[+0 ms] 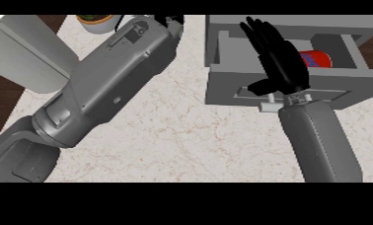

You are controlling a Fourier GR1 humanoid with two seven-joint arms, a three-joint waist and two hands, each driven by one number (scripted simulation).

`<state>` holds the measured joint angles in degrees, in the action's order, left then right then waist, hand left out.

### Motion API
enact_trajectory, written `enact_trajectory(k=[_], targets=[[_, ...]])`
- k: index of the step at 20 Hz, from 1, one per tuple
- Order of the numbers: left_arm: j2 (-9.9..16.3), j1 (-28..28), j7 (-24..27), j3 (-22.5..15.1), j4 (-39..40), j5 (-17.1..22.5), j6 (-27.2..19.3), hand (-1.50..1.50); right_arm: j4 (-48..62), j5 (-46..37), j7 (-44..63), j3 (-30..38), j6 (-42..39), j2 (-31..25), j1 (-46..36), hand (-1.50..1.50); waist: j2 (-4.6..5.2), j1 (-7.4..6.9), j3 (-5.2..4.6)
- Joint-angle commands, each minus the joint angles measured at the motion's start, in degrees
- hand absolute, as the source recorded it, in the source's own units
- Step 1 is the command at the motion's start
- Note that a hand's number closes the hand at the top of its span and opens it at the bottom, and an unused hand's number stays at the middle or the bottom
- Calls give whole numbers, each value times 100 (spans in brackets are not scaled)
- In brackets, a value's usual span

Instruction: Pick up the can, place it into the drawer and close the drawer

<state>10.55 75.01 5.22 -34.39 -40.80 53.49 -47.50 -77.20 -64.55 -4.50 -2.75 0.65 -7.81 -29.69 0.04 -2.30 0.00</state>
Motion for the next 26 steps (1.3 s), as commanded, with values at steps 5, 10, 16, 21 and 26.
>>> enact_trajectory(k=[5,10,16,21,26], targets=[[520,-313,-474,-59,-904,-232,-80,-150,2546,-500,-348,390,1499,-17,-775,-150,33,-78,7],[892,-534,-758,-7,-1365,-348,-115,-150,3322,-821,-229,441,2233,130,-1136,-150,33,-36,6],[1111,-769,-668,131,-1403,-449,61,-150,4346,-800,-393,851,2966,-20,-1772,-150,107,-118,10],[1274,-791,-1070,77,-1902,-519,-106,-150,5058,-882,-341,1052,3313,-106,-2380,-150,92,-212,12],[1453,-1042,-1170,109,-2320,-588,-149,-150,5593,-875,-329,1273,3730,-255,-2831,-150,102,-288,12]])
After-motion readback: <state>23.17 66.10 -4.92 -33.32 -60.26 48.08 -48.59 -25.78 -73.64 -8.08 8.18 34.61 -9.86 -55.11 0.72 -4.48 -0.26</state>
